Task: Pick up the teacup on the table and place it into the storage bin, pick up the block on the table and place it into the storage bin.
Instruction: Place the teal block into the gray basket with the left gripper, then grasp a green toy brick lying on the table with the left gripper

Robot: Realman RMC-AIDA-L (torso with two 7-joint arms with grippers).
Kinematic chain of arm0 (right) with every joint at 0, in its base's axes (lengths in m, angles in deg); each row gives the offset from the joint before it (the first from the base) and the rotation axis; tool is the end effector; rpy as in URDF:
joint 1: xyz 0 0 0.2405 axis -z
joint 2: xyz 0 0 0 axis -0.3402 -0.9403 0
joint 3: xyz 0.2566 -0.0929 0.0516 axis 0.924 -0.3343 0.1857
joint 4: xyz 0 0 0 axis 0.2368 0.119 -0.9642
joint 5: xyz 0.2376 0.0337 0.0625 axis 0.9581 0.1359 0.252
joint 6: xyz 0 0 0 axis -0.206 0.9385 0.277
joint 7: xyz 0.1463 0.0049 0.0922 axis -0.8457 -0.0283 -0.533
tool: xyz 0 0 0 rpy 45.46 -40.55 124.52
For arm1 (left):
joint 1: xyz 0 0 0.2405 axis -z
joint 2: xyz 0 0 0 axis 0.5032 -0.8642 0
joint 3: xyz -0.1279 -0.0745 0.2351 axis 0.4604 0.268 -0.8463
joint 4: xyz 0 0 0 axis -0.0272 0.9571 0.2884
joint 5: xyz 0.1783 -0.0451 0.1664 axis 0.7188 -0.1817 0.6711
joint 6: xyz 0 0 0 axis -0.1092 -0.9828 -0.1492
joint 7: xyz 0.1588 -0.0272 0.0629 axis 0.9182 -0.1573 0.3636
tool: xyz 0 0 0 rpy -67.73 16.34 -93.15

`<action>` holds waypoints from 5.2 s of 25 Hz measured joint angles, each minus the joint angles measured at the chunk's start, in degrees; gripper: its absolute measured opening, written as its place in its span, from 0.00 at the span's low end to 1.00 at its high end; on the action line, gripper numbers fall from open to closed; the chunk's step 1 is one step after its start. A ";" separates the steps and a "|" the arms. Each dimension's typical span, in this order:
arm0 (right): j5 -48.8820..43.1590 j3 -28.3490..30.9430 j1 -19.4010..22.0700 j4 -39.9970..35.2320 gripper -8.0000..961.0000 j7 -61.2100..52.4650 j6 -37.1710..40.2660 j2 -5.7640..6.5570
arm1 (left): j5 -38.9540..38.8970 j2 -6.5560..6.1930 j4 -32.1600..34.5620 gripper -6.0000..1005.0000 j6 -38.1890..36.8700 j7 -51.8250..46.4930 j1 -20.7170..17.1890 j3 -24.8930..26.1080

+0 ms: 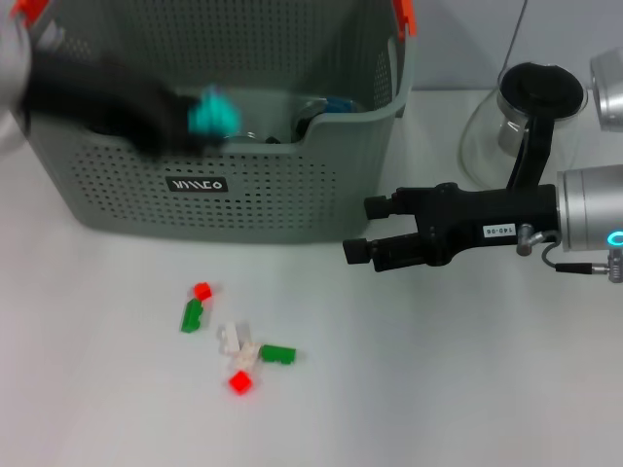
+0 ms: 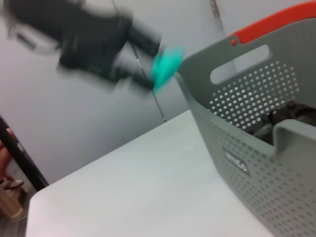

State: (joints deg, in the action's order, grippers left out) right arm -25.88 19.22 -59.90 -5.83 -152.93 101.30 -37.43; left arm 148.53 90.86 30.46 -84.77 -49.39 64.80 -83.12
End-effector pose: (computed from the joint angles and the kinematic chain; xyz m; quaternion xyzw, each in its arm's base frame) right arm 0.2130 0.4163 -0.0732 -0.9466 0.2412 0.2115 0.0310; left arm -0.1267 0.3843 0.0975 -0.9486 -0.2043 -0.0145 0.2414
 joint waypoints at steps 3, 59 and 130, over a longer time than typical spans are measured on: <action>-0.02 0.16 -0.04 -0.37 0.98 -0.35 1.36 0.05 | -1.12 -2.71 -5.97 0.41 4.71 0.92 5.53 4.18; 0.31 0.27 0.54 -0.01 0.98 -0.66 0.68 -1.44 | 20.69 1.22 -28.04 0.93 19.30 28.77 -5.39 -28.08; -0.05 0.27 1.12 -0.07 0.98 -1.16 0.05 -1.75 | 26.40 1.06 -34.95 0.76 21.75 17.11 0.68 -37.19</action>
State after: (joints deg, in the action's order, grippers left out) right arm -25.92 19.49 -58.78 -5.90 -154.09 101.34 -39.18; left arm 174.93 91.91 -4.49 -63.02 -32.28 65.49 -120.30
